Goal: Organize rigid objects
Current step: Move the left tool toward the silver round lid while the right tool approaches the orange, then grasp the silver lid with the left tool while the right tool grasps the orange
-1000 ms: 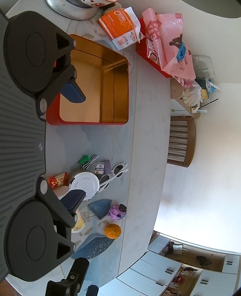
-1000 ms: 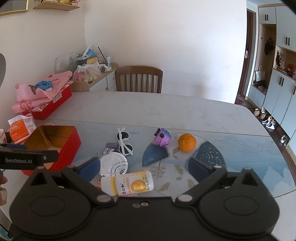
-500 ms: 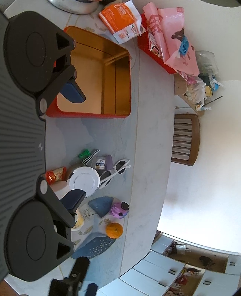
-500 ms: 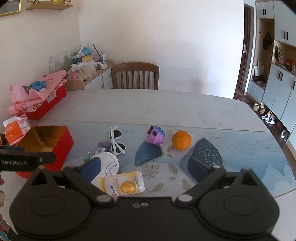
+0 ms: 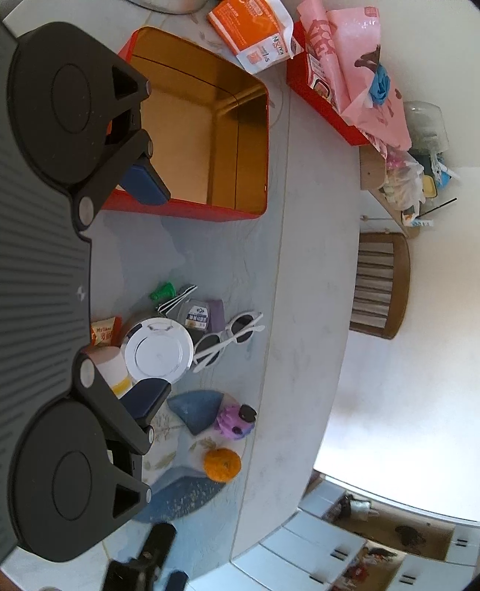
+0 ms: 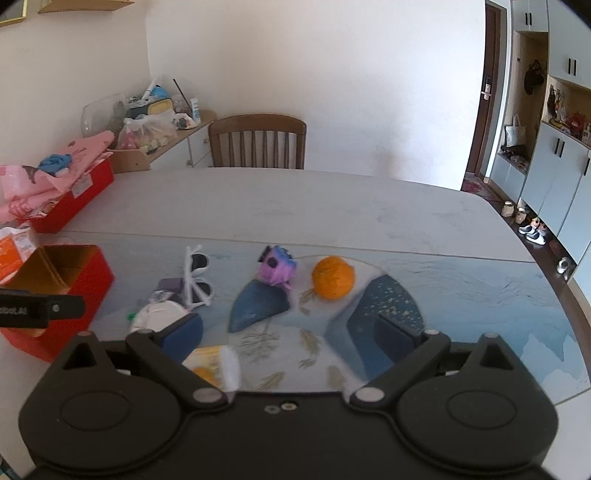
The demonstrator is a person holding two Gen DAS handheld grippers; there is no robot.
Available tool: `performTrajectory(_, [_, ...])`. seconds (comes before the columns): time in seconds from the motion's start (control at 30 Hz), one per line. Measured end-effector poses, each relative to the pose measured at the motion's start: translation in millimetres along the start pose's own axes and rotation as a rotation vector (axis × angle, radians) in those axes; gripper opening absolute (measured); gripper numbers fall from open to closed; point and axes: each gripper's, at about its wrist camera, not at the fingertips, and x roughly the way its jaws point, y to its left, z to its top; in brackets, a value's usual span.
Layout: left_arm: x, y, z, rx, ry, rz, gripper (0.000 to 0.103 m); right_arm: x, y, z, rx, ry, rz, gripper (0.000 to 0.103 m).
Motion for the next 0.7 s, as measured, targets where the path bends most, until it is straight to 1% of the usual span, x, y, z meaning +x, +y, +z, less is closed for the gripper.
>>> performTrajectory(0.07, [5, -5, 0, 0.01, 0.005, 0.012, 0.1, 8, -10, 2, -0.005, 0.009, -0.007, 0.099])
performTrajectory(0.2, [20, -17, 0, 0.013, 0.046, -0.021, 0.1, 25, -28, 6, -0.01, 0.031, -0.01, 0.099])
performTrajectory(0.3, [32, -29, 2, 0.015, 0.06, 0.003, 0.1, 40, -39, 11, -0.035, 0.045, -0.007, 0.099])
performTrajectory(0.43, [48, -42, 4, 0.032, 0.071, 0.015, 0.1, 61, -48, 20, -0.065, 0.056, -0.001, 0.098])
performTrajectory(0.57, [64, -53, 4, 0.051, 0.085, 0.022, 0.1, 82, -55, 26, -0.101, 0.06, 0.018, 0.097])
performTrajectory(0.7, [83, -61, 3, 0.068, 0.123, 0.026, 0.1, 105, -56, 32, -0.136, 0.086, 0.054, 0.094])
